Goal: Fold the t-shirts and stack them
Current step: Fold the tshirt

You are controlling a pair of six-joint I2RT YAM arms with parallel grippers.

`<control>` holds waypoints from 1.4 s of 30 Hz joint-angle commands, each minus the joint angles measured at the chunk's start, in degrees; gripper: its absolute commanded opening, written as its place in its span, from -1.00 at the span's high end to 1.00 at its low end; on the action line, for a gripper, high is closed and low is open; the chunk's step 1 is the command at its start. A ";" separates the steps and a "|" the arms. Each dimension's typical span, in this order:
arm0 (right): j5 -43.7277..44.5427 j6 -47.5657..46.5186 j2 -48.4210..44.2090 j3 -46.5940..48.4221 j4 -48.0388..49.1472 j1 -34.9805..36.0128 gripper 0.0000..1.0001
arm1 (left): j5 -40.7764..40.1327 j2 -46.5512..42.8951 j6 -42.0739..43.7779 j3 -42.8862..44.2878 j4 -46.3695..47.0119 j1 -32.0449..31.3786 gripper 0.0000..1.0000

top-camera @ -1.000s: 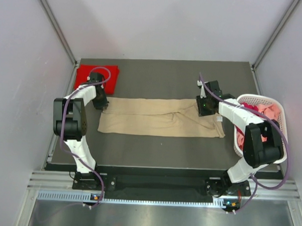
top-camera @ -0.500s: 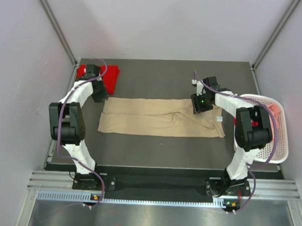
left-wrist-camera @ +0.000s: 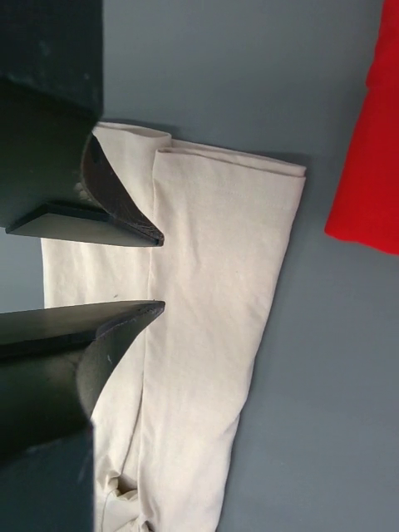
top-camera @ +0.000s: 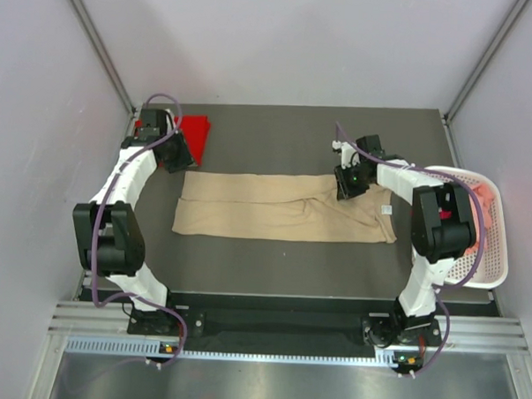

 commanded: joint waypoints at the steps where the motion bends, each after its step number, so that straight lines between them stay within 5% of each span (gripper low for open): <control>1: -2.95 -0.82 -2.23 -0.14 2.82 -0.29 0.47 | 2.43 -2.36 -1.27 -1.49 1.81 0.15 0.25; 5: -2.95 0.15 -3.63 -0.49 1.59 -0.03 1.00 | 2.96 -3.07 -1.35 -2.36 2.07 0.07 0.24; 11: 1.24 4.10 -10.83 -4.87 -2.36 6.01 1.00 | 4.19 -4.91 -1.97 -5.44 3.65 0.15 0.24; 22: 13.82 15.70 -19.53 -15.43 -4.47 16.58 0.53 | 6.74 -8.07 -3.64 -11.15 5.58 -2.04 0.20; 24: 17.33 17.63 -23.14 -14.12 -5.62 16.23 0.27 | 7.53 -8.78 -5.47 -12.21 7.16 -5.90 0.17; 30: 20.78 18.61 -28.51 -12.09 -7.21 14.74 0.10 | 7.18 -7.91 -10.67 -12.30 12.78 -16.09 0.16; 37: 23.24 20.18 -23.07 -9.46 -0.62 1.95 0.11 | 5.88 0.88 -10.41 -6.59 12.37 -17.78 0.15; 42: 17.88 23.18 -15.43 -3.31 1.15 -8.19 0.10 | 4.81 5.98 -10.67 -4.13 12.79 -13.13 0.14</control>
